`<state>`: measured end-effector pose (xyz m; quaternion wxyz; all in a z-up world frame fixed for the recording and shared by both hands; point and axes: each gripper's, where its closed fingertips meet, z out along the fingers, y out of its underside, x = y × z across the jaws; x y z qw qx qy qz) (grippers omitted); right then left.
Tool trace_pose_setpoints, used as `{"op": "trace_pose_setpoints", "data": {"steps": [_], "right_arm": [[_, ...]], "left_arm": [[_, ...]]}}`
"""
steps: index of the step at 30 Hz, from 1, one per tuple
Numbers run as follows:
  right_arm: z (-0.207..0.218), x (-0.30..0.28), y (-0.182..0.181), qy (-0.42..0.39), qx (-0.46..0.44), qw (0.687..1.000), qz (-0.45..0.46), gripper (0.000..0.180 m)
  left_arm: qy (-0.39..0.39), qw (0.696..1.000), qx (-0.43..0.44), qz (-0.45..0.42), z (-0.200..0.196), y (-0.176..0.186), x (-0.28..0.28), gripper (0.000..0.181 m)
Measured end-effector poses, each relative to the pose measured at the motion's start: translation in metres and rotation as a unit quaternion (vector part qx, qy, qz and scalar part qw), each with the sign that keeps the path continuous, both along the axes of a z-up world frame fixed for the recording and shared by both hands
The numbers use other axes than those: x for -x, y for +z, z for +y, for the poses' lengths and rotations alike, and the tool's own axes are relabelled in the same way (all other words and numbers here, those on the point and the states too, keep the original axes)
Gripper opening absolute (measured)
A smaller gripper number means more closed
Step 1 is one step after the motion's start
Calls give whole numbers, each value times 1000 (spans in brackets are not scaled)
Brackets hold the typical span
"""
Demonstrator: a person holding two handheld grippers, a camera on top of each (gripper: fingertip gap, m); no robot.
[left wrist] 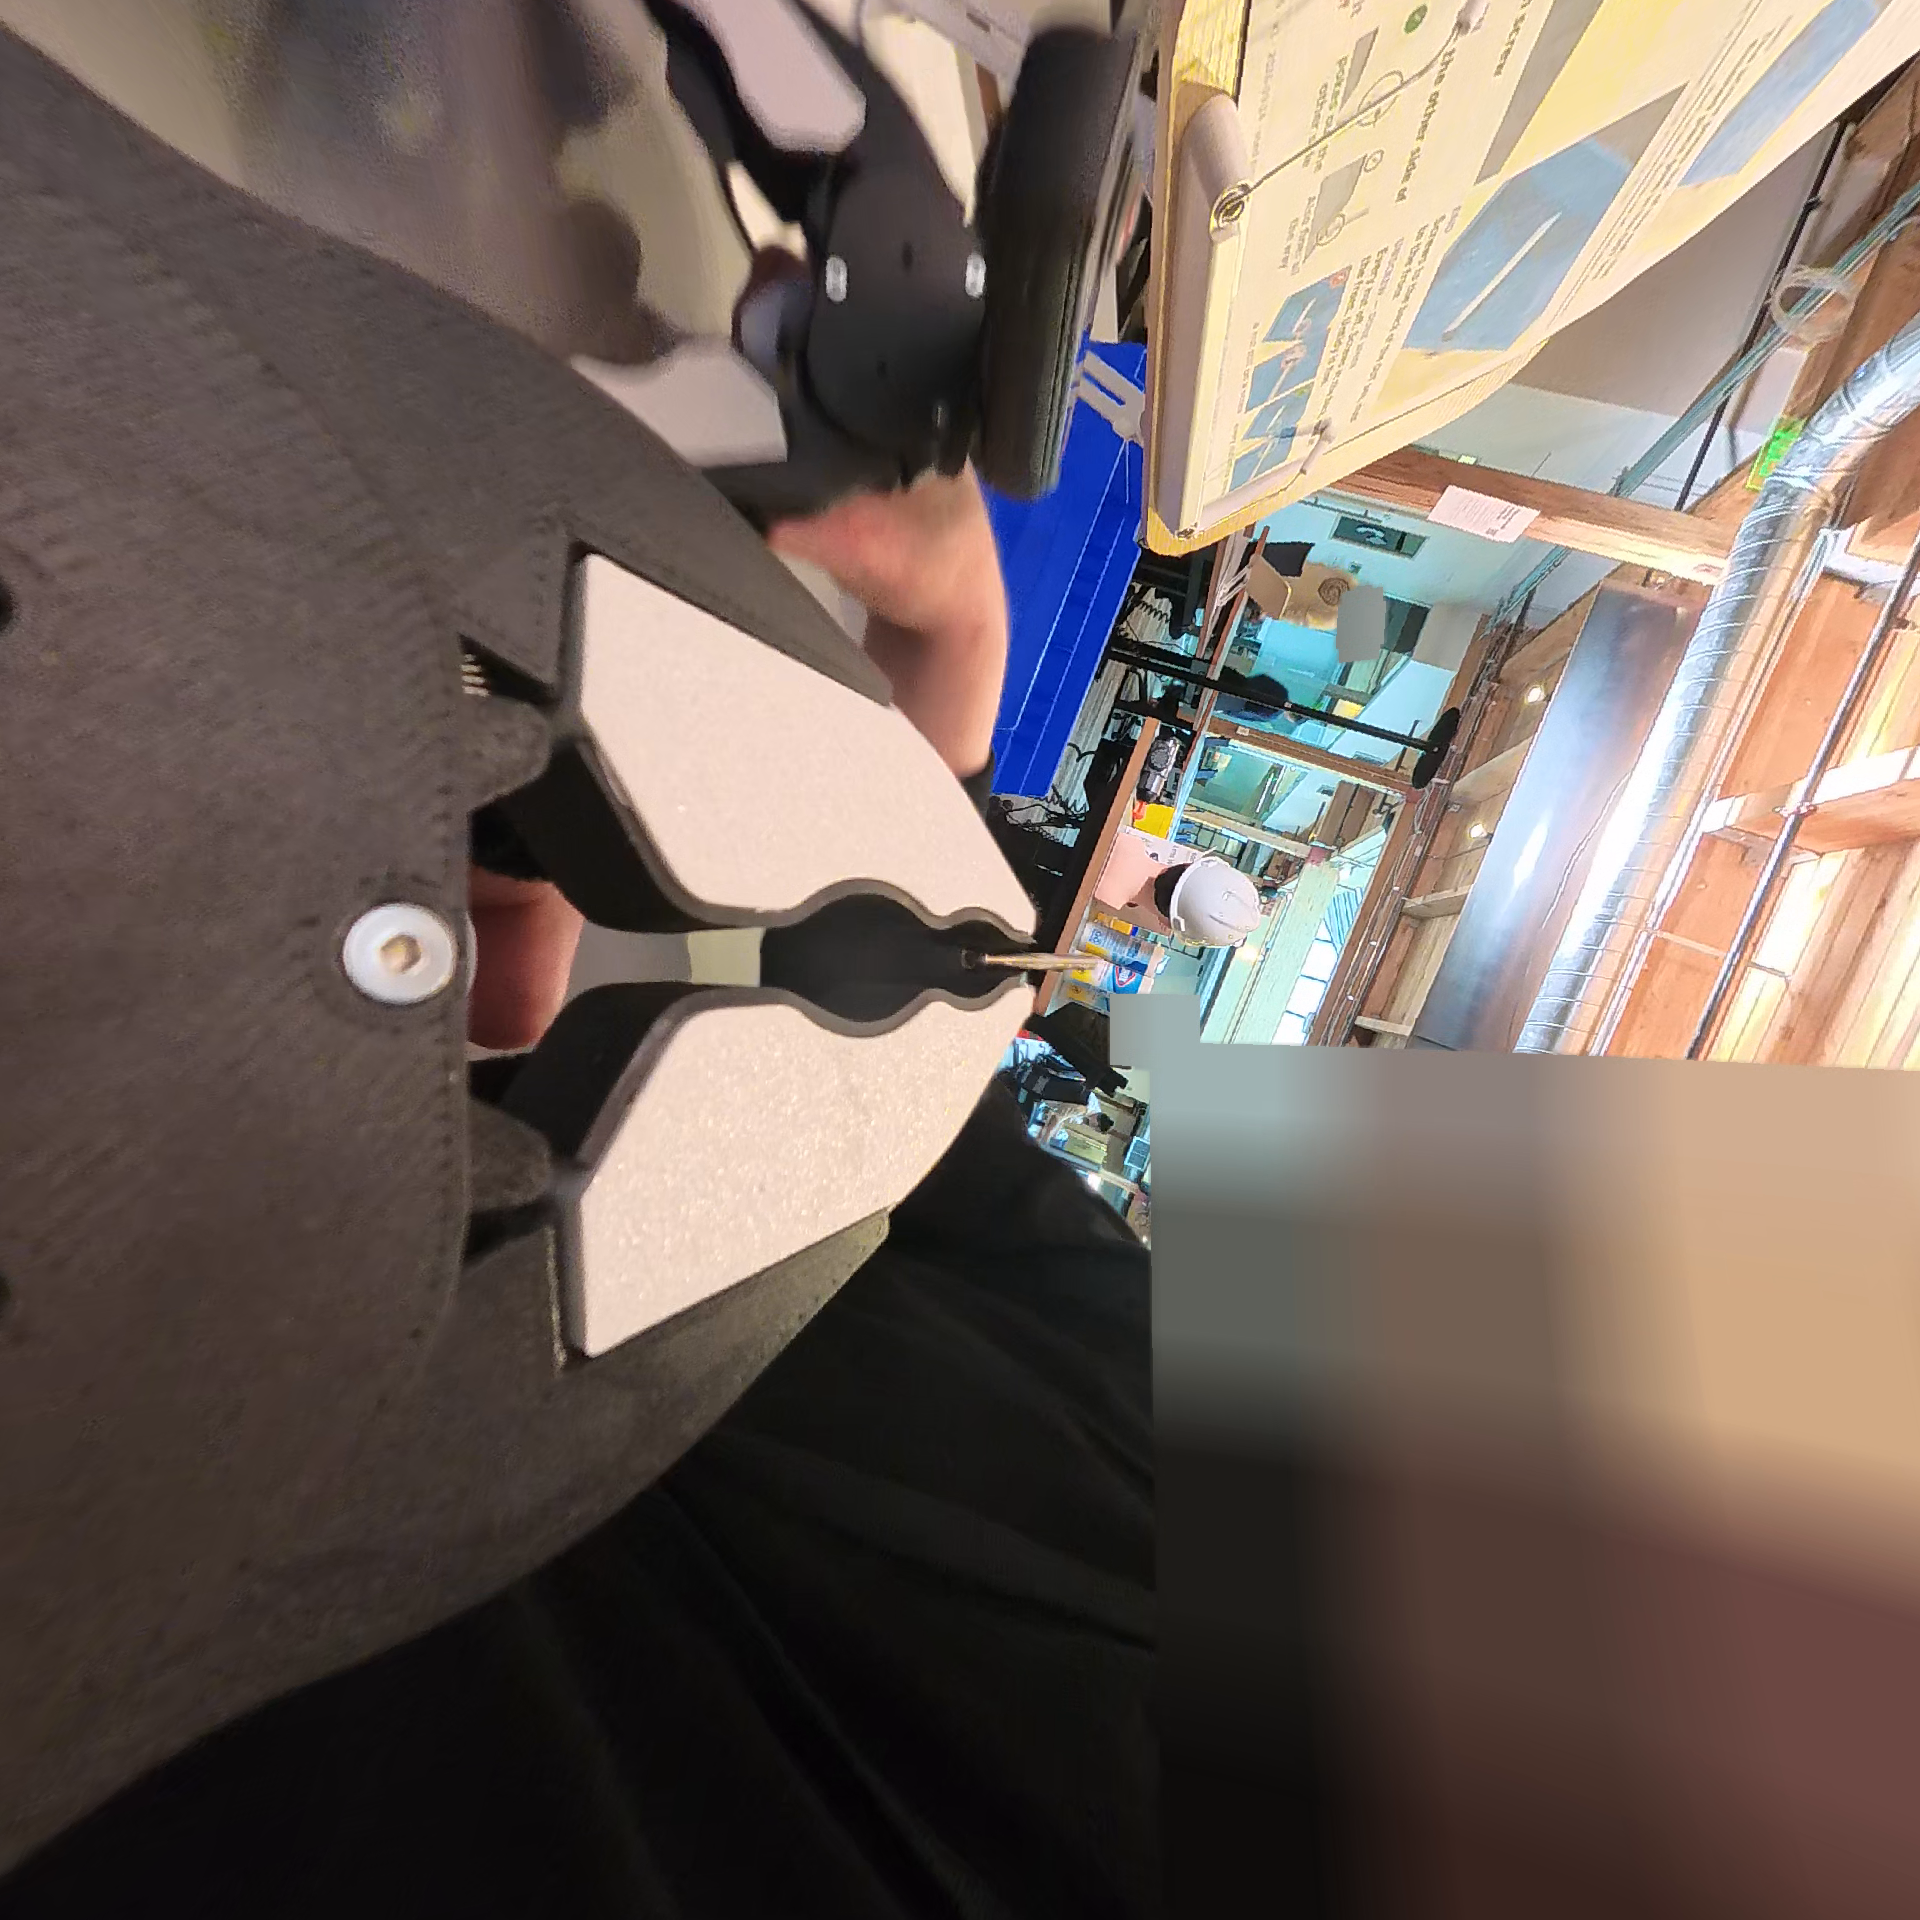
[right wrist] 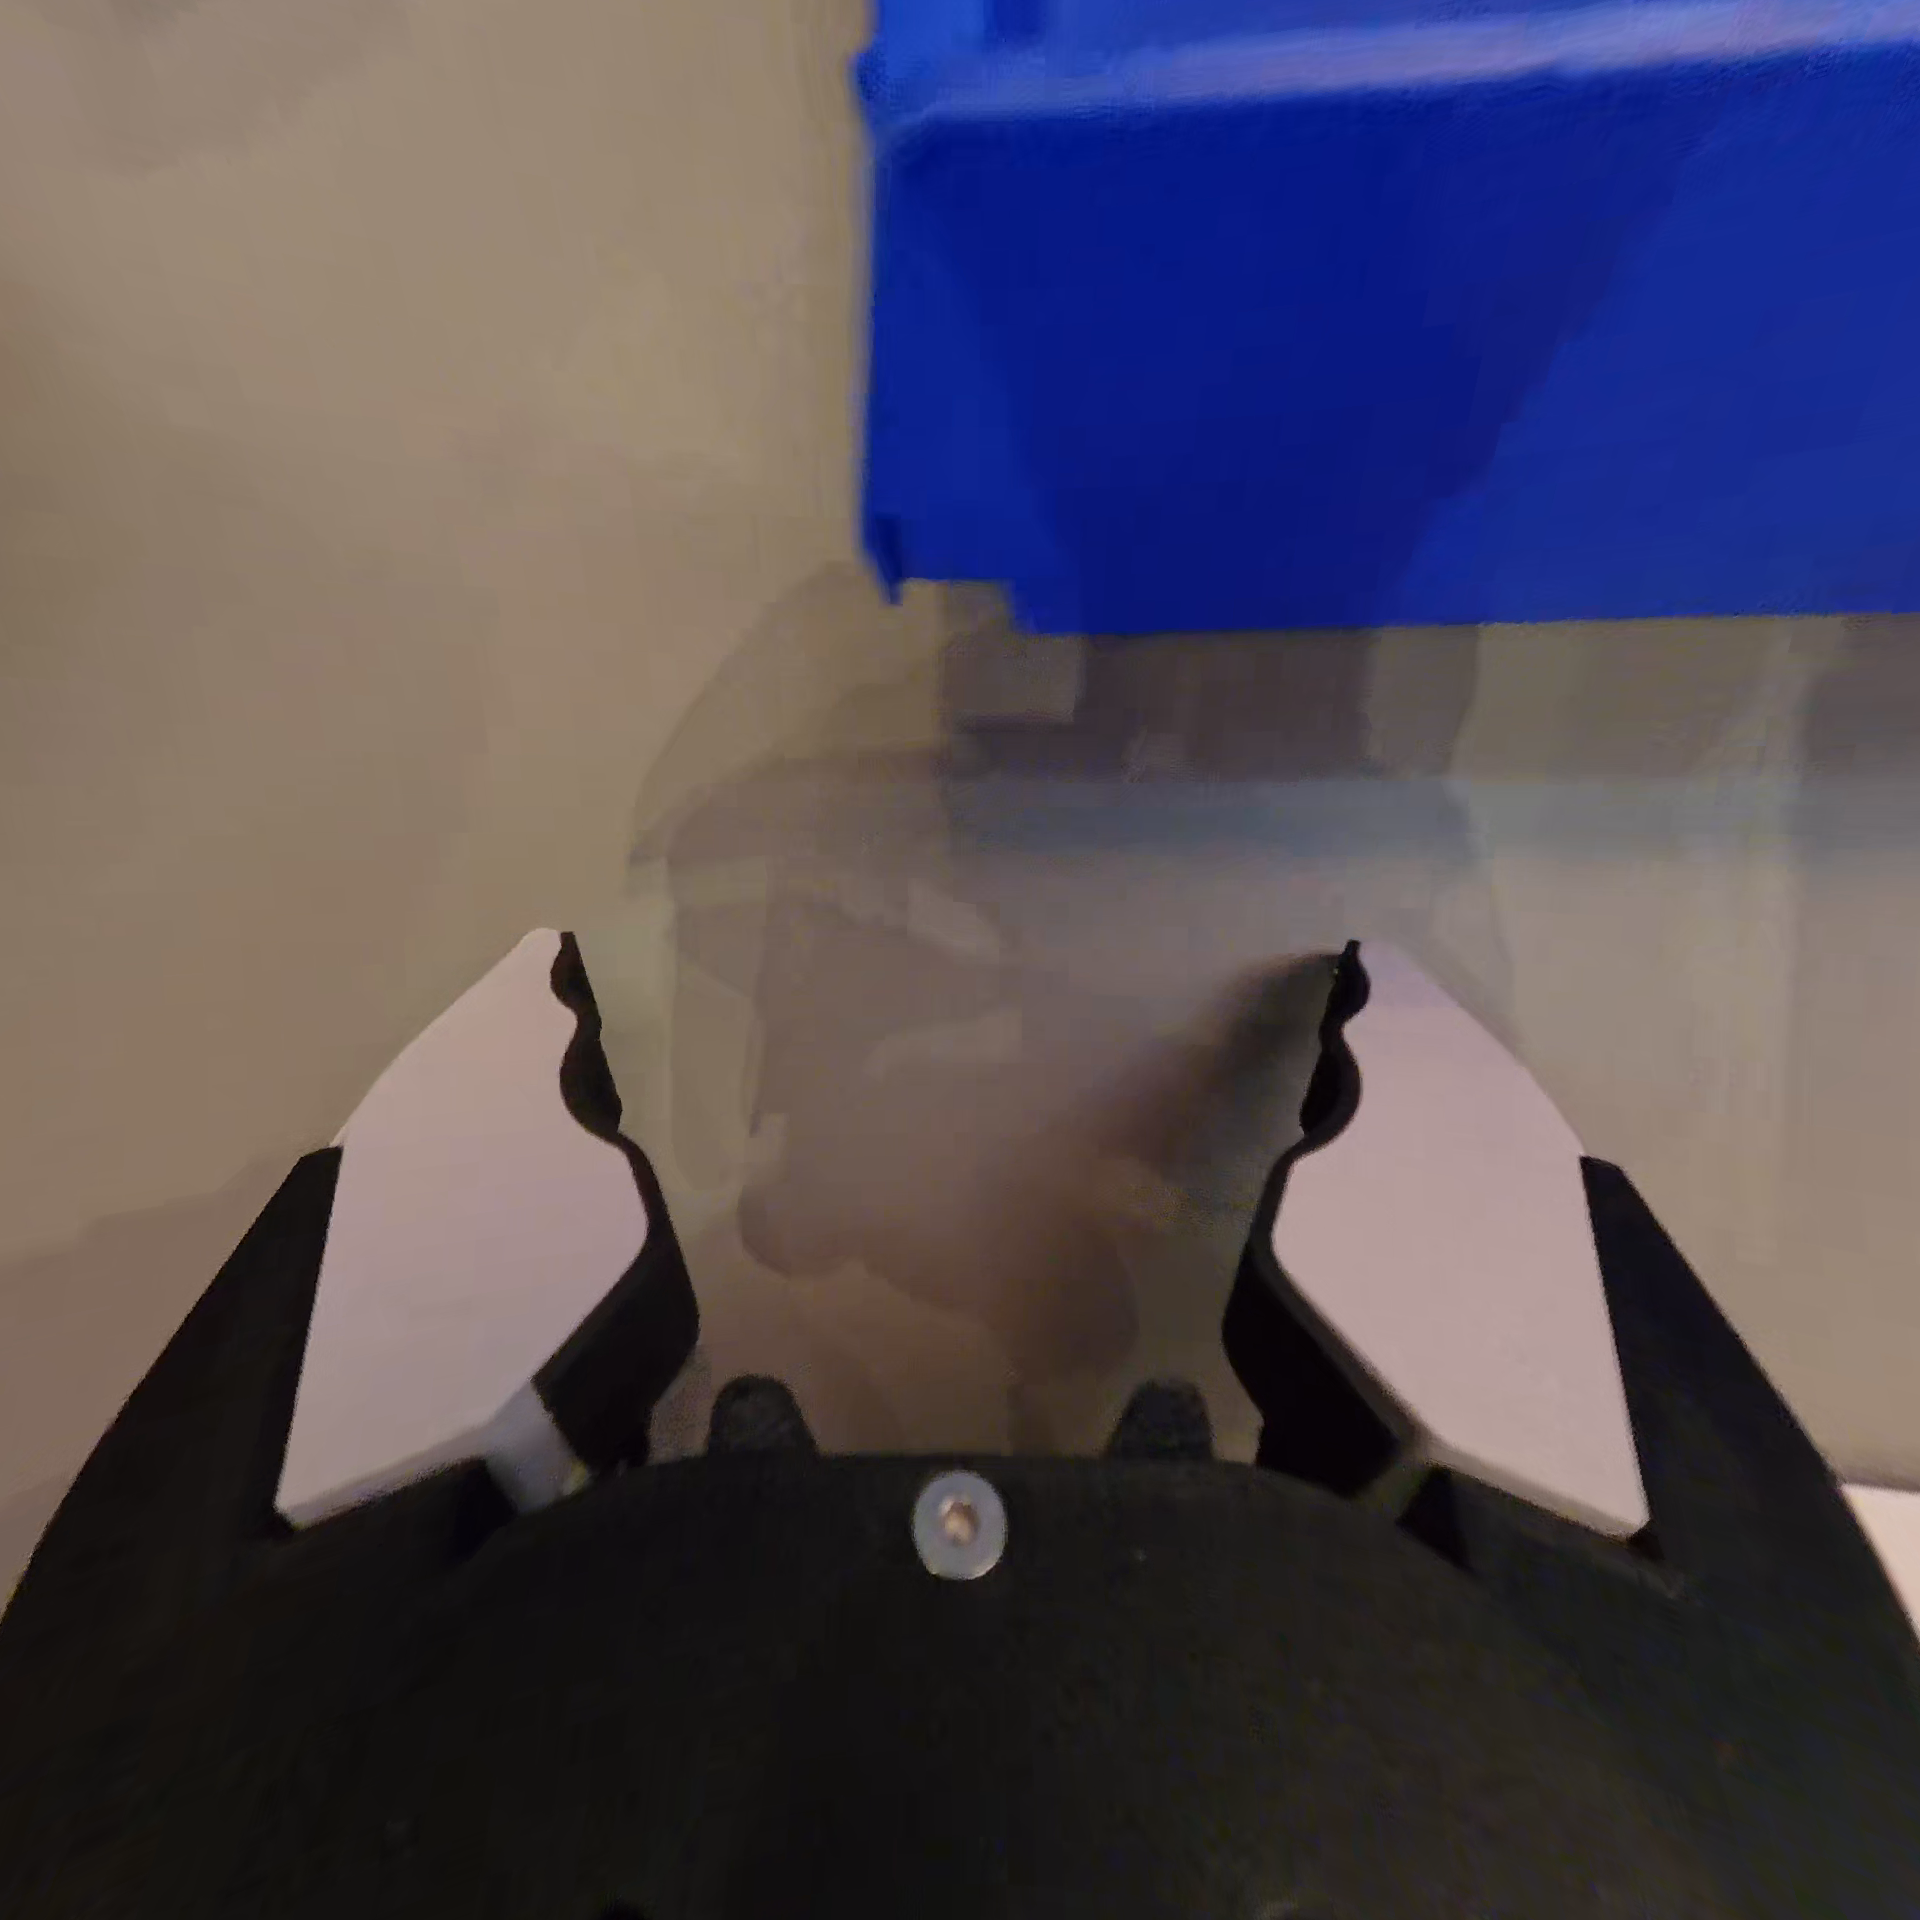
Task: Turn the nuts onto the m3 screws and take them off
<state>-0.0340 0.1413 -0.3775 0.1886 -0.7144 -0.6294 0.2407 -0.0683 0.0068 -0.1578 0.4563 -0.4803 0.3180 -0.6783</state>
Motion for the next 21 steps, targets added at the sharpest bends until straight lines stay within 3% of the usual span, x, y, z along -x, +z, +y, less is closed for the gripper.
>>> {"op": "trace_pose_setpoints", "data": {"steps": [11,17,21], "right_arm": [[-101,-17,6,48,24,998,24,115],[-88,-16,19,16,-2,997,81,88],[-65,-17,20,-10,-33,996,87,60]], "left_arm": [[3,1000,-3,20,0,-6,-6,3],[5,1000,-5,27,0,-7,-8,3],[7,1000,-2,28,2,-9,-8,3]]}}
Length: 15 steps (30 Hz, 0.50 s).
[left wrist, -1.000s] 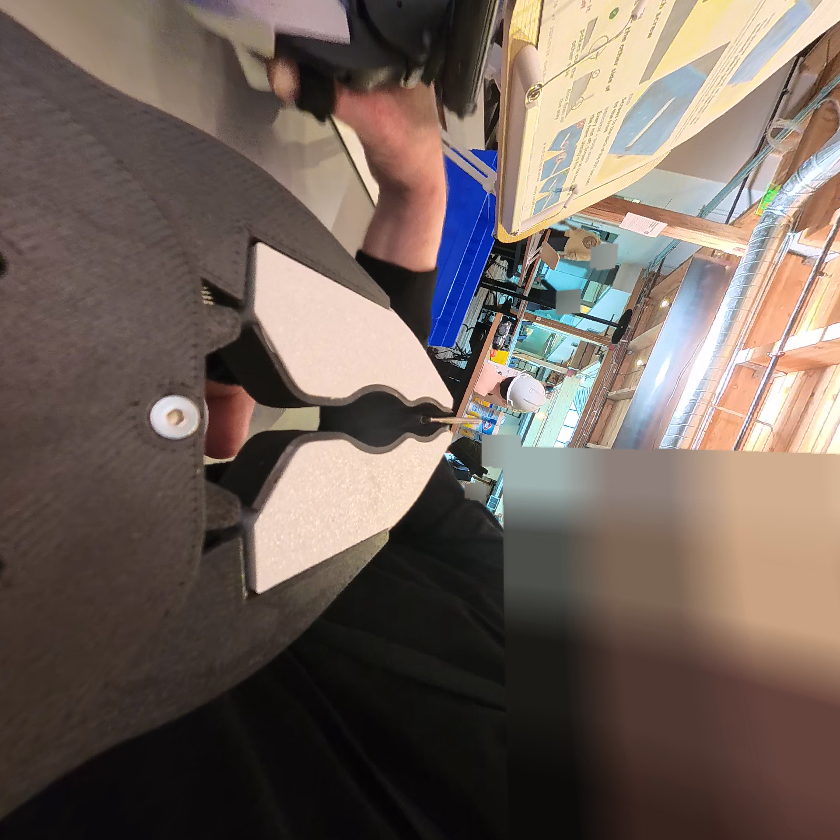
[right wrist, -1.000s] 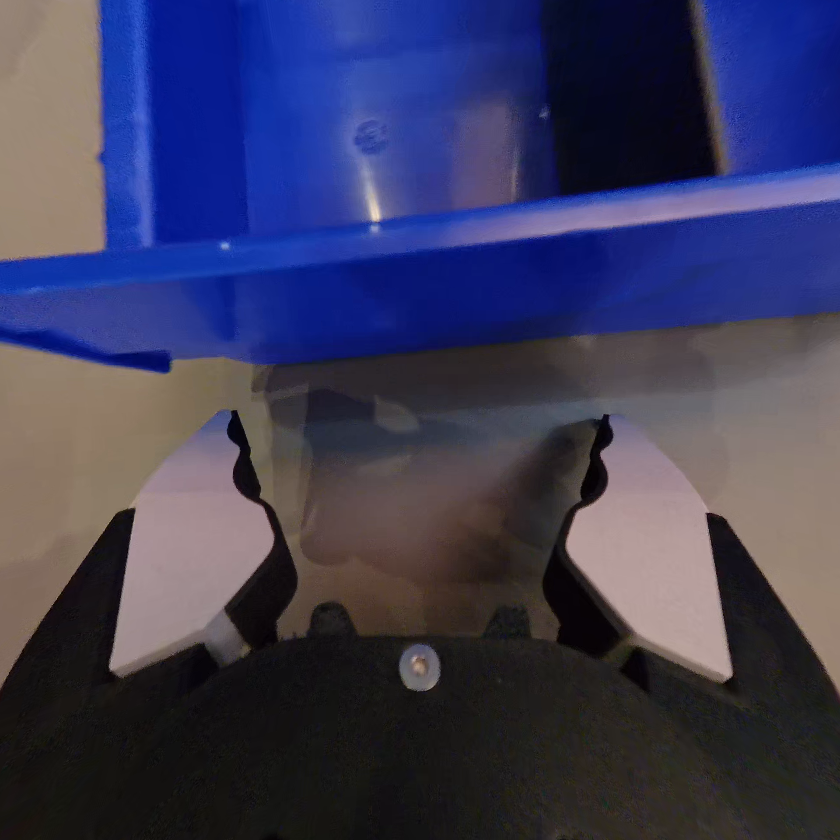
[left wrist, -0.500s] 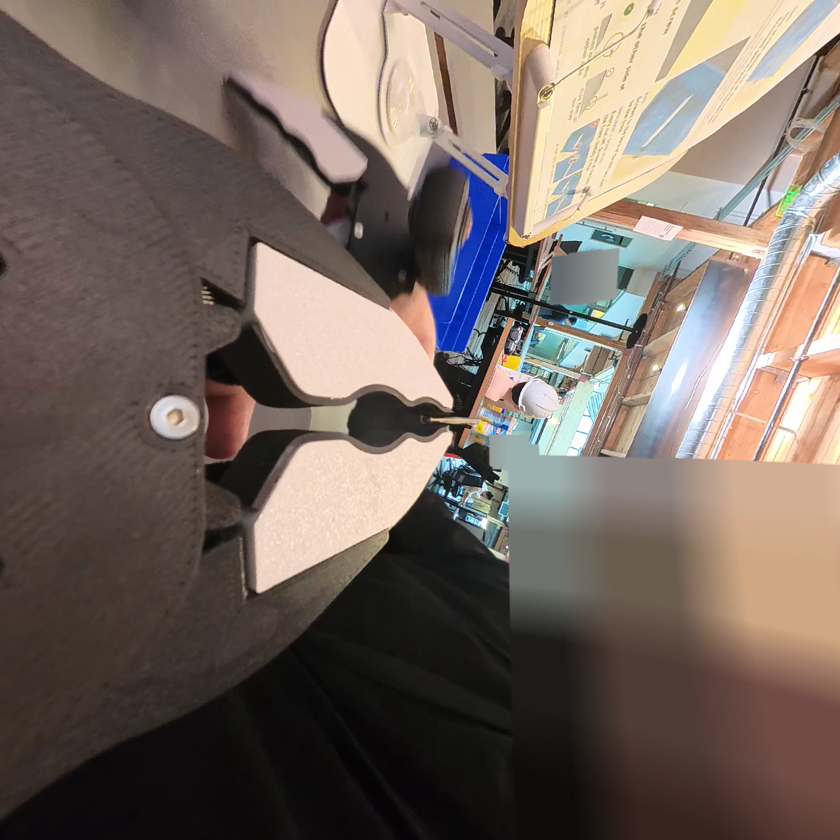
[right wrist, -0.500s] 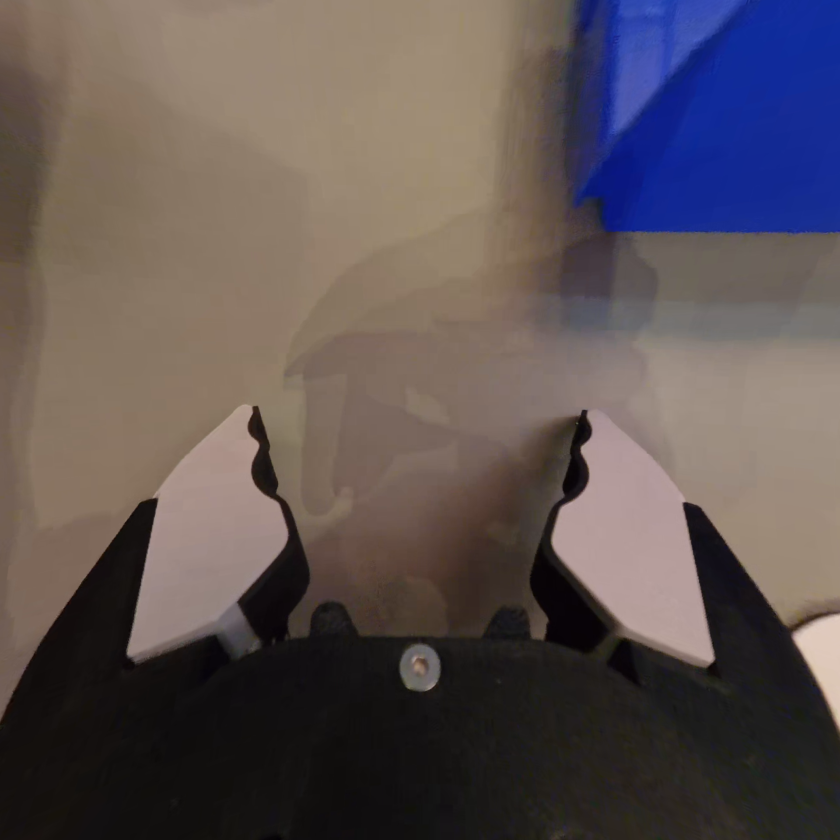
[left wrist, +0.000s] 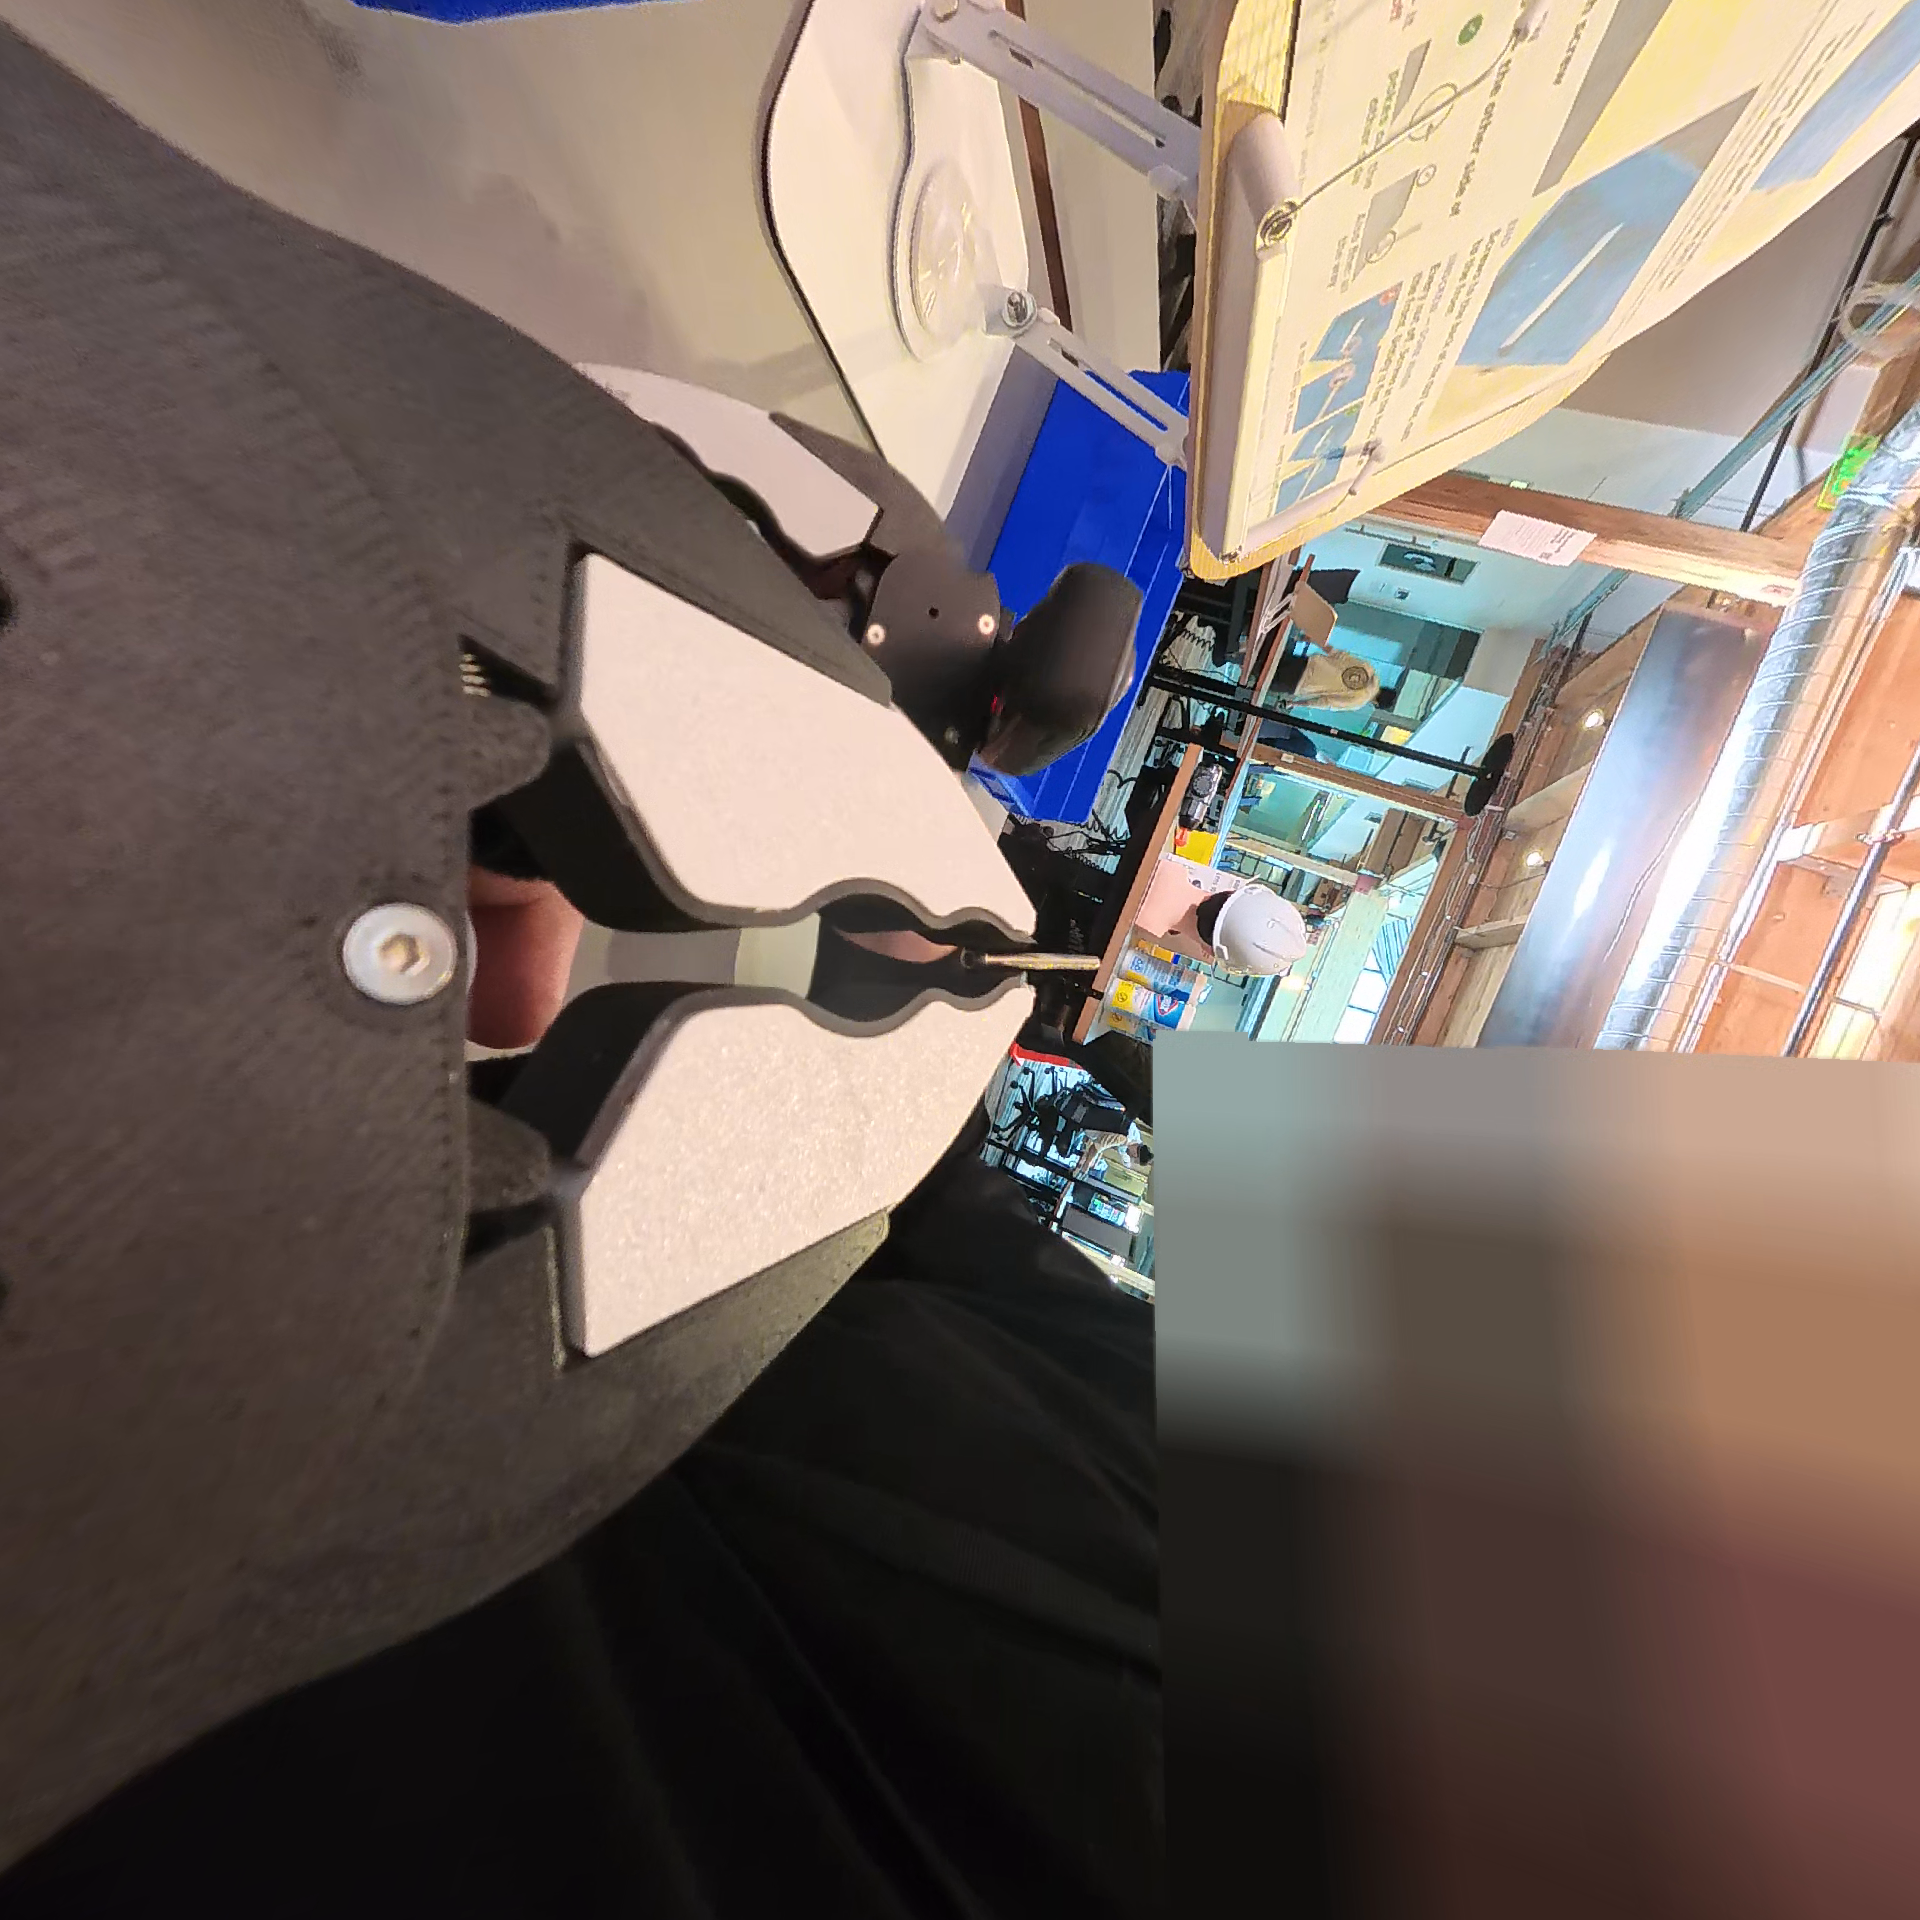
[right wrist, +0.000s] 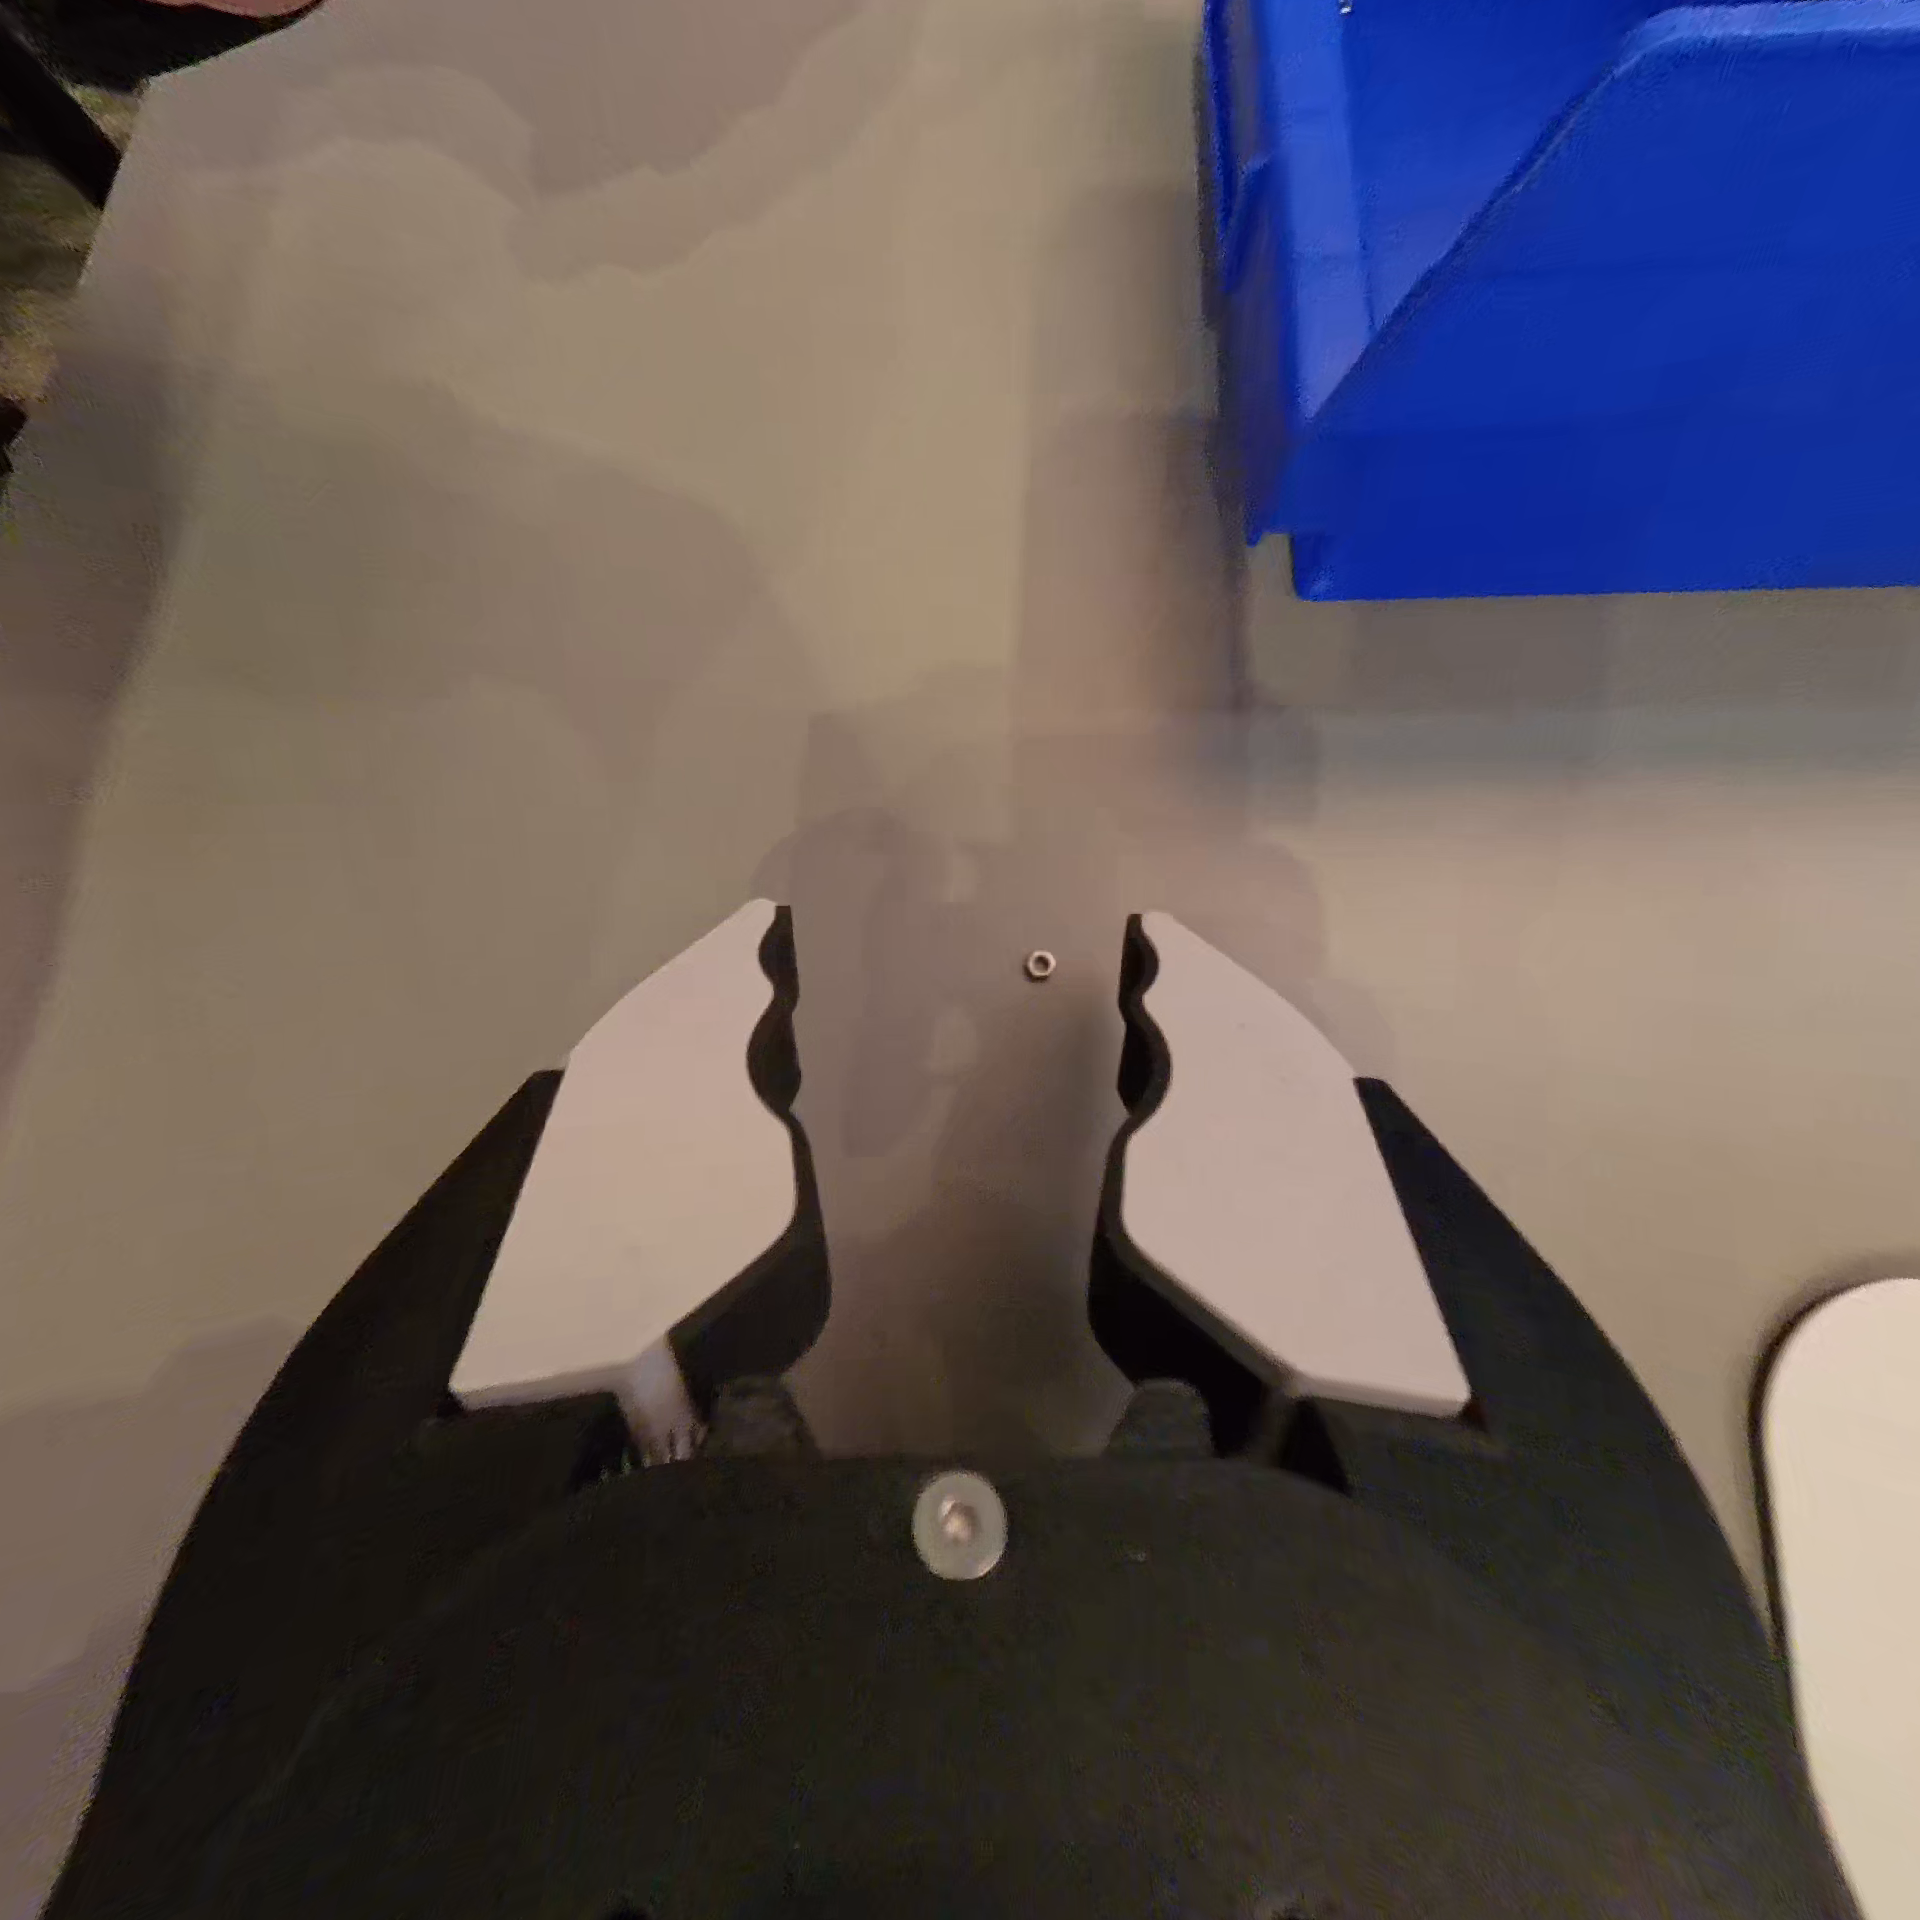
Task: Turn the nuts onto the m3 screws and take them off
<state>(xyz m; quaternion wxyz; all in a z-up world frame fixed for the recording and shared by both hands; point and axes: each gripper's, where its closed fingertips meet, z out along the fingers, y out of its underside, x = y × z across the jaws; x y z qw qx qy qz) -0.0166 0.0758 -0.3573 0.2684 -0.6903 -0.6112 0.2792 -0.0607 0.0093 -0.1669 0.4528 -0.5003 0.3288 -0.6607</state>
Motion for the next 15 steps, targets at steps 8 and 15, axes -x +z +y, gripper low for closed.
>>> {"op": "trace_pose_setpoints", "data": {"steps": [8,15], "right_arm": [[8,-2,-17,5,-1,1000,-30,29],[13,-3,-18,-1,-16,1000,-27,14]], "left_arm": [[-1,1000,3,-6,1,1,2,3],[-5,1000,6,-16,1,3,4,3]]}}
